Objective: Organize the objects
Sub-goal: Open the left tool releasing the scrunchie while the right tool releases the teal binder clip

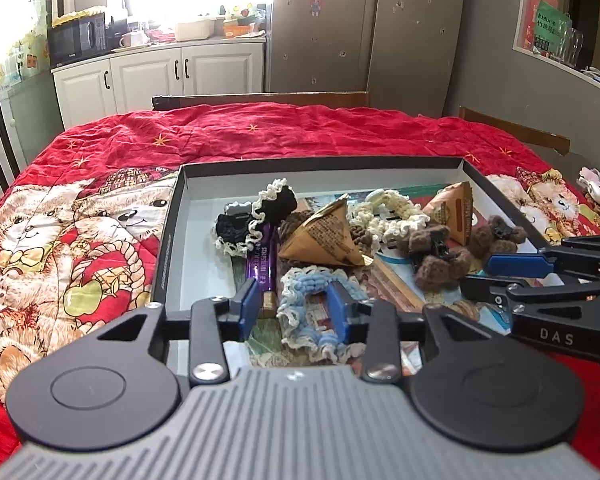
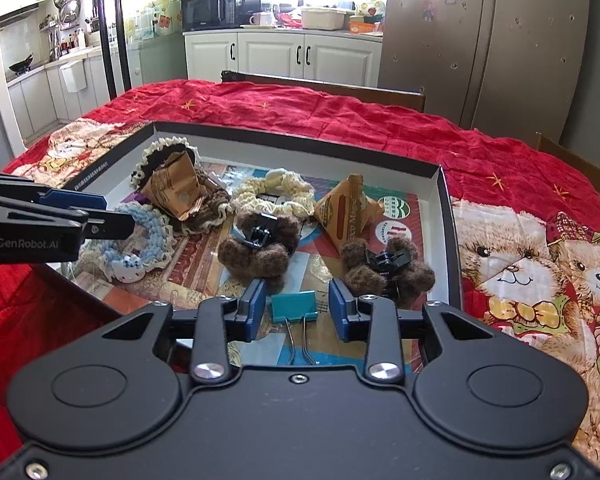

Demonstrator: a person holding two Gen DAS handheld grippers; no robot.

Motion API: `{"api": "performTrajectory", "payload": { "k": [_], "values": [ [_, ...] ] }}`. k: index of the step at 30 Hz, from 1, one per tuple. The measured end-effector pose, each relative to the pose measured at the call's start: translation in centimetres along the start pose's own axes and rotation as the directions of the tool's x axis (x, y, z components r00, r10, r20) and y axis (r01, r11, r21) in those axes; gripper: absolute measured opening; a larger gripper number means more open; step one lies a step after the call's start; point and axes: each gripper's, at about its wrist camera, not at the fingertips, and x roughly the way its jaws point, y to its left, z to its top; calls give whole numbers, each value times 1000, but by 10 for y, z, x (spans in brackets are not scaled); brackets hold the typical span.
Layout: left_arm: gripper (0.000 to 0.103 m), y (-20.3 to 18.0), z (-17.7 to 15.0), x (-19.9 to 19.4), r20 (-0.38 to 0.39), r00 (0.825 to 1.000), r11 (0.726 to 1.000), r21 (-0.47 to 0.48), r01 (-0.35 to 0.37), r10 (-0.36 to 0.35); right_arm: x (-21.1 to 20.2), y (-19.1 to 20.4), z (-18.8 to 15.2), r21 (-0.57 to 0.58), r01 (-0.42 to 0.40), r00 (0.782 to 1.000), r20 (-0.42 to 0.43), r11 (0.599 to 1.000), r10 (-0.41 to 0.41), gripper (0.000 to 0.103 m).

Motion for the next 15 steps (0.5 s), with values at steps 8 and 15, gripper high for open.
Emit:
{"api": "performTrajectory", "payload": {
  "k": [8,15],
  "values": [
    [60,-4,5,-22,49,999,1000,2,19,-19,-21,4,2,-15,-3,999,32,1000,4,33],
    [64,-7,3,-42,77,996,999,9,40,-40,-52,13,-8,-61,-19,999,40,998,22,33]
  ]
}}
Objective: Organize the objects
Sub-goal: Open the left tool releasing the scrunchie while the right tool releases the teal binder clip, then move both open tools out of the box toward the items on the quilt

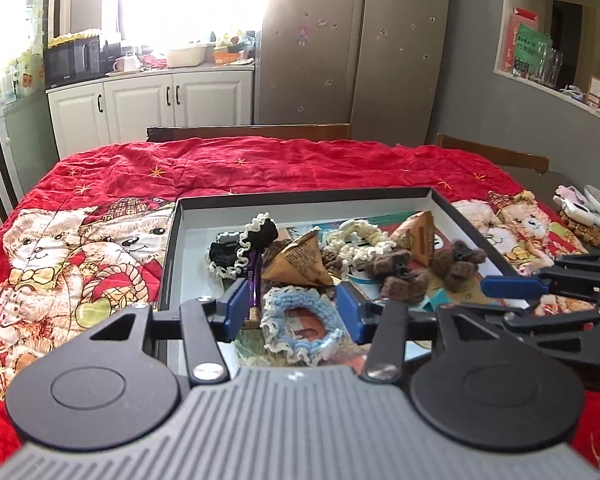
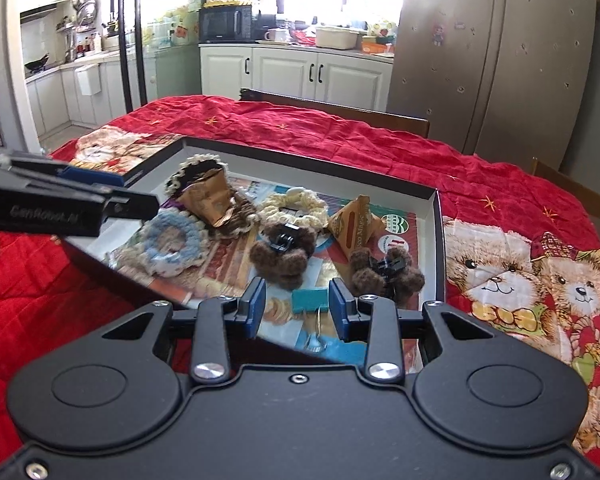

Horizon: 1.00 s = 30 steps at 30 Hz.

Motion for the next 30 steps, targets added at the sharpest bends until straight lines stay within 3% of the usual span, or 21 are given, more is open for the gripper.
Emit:
{"api": "performTrajectory", "payload": {
  "k": [13,24,30],
  "values": [
    [64,-13,-20,-24,-12,998,998,-6,67,-68,-49,28,-45,-45,-65,998,-22,997,64,35],
    [65,-35,-45,-20,-66,992,993,-56,106,-110,-35,33,-69,-35,-95,992,-84,995,92,35],
    [65,-48,-51,-18,-79,989,991,-59,123,-127,-30,29,-73,-17,-100,991,-92,995,98,29]
  ]
}}
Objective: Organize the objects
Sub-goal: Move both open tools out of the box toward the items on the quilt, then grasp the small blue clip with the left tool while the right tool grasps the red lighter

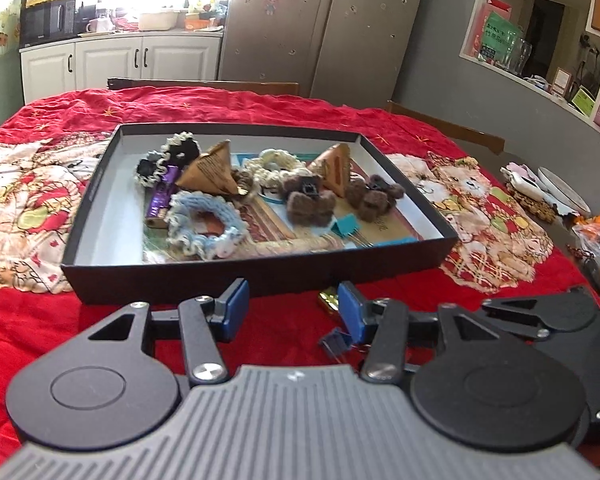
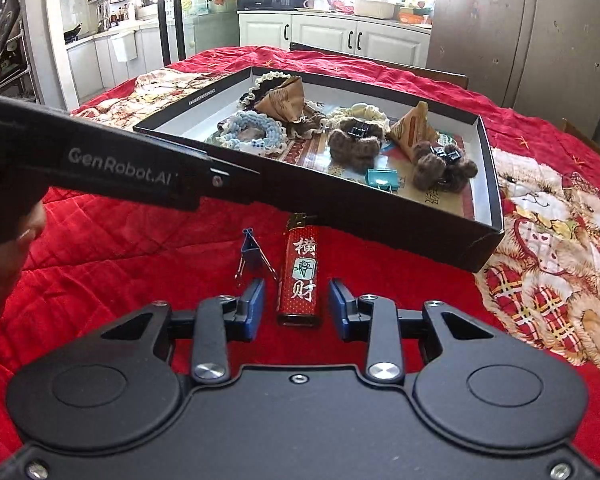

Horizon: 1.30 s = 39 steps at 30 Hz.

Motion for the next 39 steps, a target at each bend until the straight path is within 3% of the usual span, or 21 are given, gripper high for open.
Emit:
{"api": "performTrajectory", "payload": {
  "k": [3,24,27,34,37,39],
  "values": [
    [65,-5,-3,4,-13,1000,1000,-5,5,-5,-1,-4,-1,7,3,1000,-2,1000,-3,23],
    [63,-26,-27,24,-45,998,999,-9,-38,37,-28,-22,-24,55,95,995,-12,994,-94,23],
    [58,-27,-30,21,-36,998,999,2,-48,49,-28,-22,-24,56,95,995,-10,994,-95,23],
    [26,-24,-34,18,-33,998,998,18,-55,55,-27,-22,-24,65,98,995,-1,993,-98,25],
    [24,-21,-34,17,-35,998,999,13,-47,47,-26,-21,-21,64,109,994,11,992,-109,36],
    [24,-21,-34,17,-35,998,999,13,-42,42,-23,-21,-19,59,114,993,16,992,-115,37]
  ]
}}
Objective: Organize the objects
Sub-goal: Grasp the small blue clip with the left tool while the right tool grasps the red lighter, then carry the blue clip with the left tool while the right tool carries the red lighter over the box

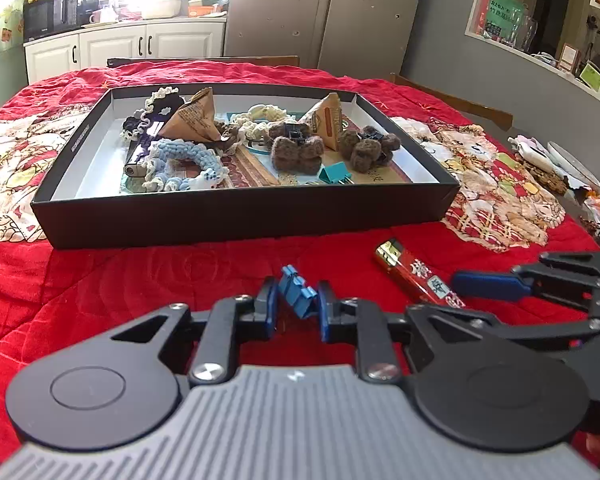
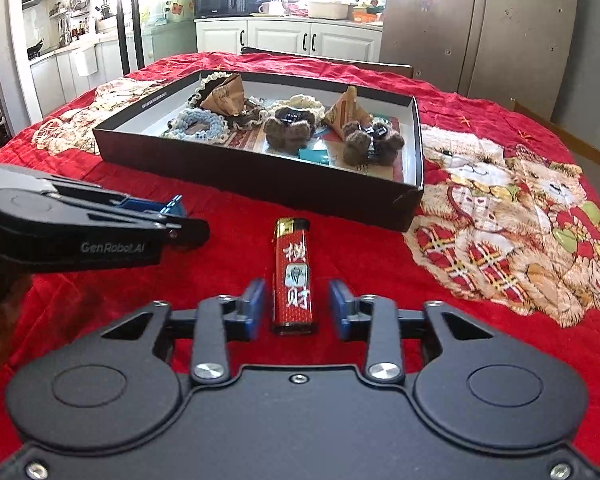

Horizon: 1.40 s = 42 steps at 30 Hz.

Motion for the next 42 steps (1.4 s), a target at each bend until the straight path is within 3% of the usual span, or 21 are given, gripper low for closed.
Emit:
{"api": "performTrajectory", "payload": {
  "k": [7,13,42],
  "values": [
    [23,2,-1,-3,-4,1000,1000,1,16,-16,17,-1,11,-8,-9,1000,-7,1000,9,35],
    [23,4,-1,-5,-13,1000,1000,4,27,-27,20,-1,12,-3,-25,1000,-10,1000,25,23],
    [23,17,18,-33,18,999,999,-7,42,-42,-13,12,39,-16,-80,994,76,997,81,23]
  ]
}}
